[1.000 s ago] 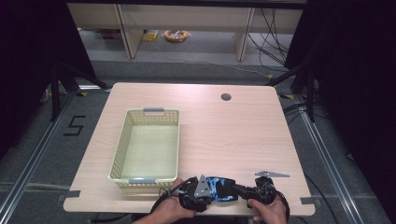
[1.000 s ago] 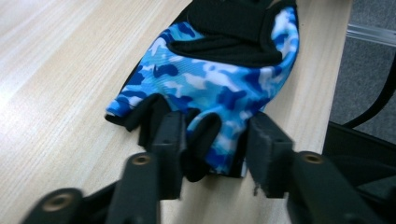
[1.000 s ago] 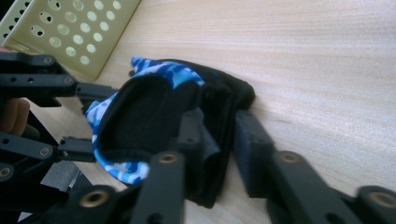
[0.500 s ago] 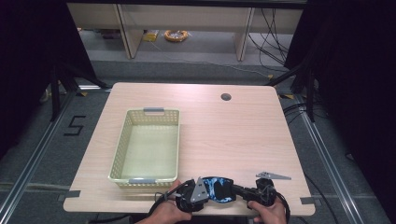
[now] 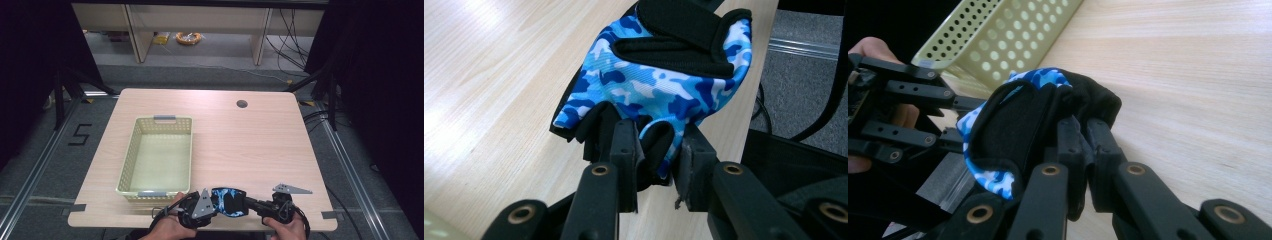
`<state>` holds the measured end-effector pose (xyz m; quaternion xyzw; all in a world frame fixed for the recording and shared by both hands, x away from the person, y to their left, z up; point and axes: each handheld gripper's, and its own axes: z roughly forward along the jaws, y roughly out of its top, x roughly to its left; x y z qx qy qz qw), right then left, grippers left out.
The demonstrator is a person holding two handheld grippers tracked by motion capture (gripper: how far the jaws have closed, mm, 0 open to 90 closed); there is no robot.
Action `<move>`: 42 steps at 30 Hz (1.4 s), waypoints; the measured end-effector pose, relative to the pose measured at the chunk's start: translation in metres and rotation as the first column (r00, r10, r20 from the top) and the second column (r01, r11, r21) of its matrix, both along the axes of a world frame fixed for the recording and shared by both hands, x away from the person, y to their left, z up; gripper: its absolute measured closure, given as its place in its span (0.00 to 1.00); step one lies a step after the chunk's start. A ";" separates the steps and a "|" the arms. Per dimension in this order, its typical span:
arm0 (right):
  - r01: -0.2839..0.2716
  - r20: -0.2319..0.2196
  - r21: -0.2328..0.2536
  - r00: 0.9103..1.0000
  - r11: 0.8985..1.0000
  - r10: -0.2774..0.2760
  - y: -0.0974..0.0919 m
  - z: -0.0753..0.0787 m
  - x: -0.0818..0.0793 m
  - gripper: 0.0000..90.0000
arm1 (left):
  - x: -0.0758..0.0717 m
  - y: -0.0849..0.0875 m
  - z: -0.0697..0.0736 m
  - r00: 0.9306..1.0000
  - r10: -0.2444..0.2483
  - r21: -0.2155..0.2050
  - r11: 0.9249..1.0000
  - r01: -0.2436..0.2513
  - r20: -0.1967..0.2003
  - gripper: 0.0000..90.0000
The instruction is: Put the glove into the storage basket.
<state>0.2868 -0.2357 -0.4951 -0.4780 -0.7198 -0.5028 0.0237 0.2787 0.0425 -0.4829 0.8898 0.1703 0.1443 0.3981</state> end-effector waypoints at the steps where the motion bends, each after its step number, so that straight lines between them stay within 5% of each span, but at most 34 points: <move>1: -0.005 -0.003 0.000 1.000 1.000 0.005 0.002 0.002 -0.001 0.96 | -0.001 0.001 0.001 1.000 0.001 -0.010 1.000 -0.001 -0.010 0.81; 3: 0.003 -0.043 0.023 0.999 1.000 -0.002 0.007 0.008 -0.004 0.96 | -0.001 0.004 0.004 1.000 0.003 -0.002 1.000 -0.003 -0.005 0.81; 4: -0.013 0.017 -0.010 1.000 1.000 0.013 0.006 0.006 -0.001 0.96 | -0.002 0.006 0.007 1.000 0.002 -0.009 1.000 -0.002 0.001 0.81; 5: -0.011 -0.031 0.026 0.999 1.000 0.011 0.009 0.012 -0.005 0.96 | -0.003 0.007 0.009 1.000 0.003 -0.010 1.000 -0.003 0.005 0.81; 8: -0.026 0.015 0.041 1.000 0.999 0.025 0.009 0.018 0.000 0.96 | -0.004 0.012 0.022 1.000 0.008 -0.017 1.000 -0.008 0.022 0.80; 9: -0.017 -0.016 0.058 1.000 0.998 0.018 0.011 0.024 -0.002 0.96 | -0.005 0.014 0.026 1.000 0.012 -0.021 1.000 -0.012 0.024 0.80; 10: -0.033 0.014 0.053 0.999 0.998 0.032 0.013 0.028 0.000 0.96 | -0.005 0.014 0.026 1.000 0.012 -0.021 1.000 -0.012 0.024 0.80; 12: -0.045 0.007 0.059 0.999 0.997 0.045 0.019 0.042 0.000 0.96 | -0.005 0.023 0.040 0.999 0.013 -0.028 1.000 -0.011 0.046 0.80; 14: -0.070 0.075 0.045 0.995 0.997 0.066 0.023 0.048 0.006 0.96 | -0.004 0.031 0.049 0.998 0.024 -0.030 0.999 -0.022 0.060 0.80; 18: -0.097 0.043 0.064 0.995 0.993 0.094 0.040 0.068 0.012 0.96 | 0.000 0.049 0.063 0.997 0.050 -0.038 0.998 -0.048 0.059 0.80; 21: -0.138 0.096 0.036 0.986 0.990 0.134 0.057 0.078 0.024 0.97 | 0.005 0.064 0.068 0.995 0.078 -0.058 0.995 -0.075 0.054 0.80; 23: -0.139 0.055 0.047 0.989 0.989 0.136 0.068 0.085 0.026 0.96 | 0.008 0.076 0.073 0.994 0.095 -0.050 0.994 -0.092 0.055 0.80; 24: -0.158 0.089 0.032 0.984 0.987 0.155 0.074 0.087 0.032 0.96 | 0.009 0.080 0.075 0.994 0.088 -0.039 0.996 -0.086 0.064 0.80; 27: -0.173 0.069 0.039 0.983 0.984 0.170 0.090 0.092 0.039 0.96 | 0.014 0.096 0.080 0.992 0.112 -0.046 0.993 -0.109 0.051 0.80; 32: -0.210 0.103 0.014 0.973 0.978 0.207 0.116 0.097 0.056 0.96 | 0.022 0.118 0.085 0.988 0.150 -0.027 0.988 -0.149 0.045 0.80; 42: -0.228 0.051 -0.021 0.972 0.973 0.229 0.167 0.096 0.089 0.96 | 0.047 0.158 0.081 0.978 0.209 0.003 0.978 -0.209 0.009 0.80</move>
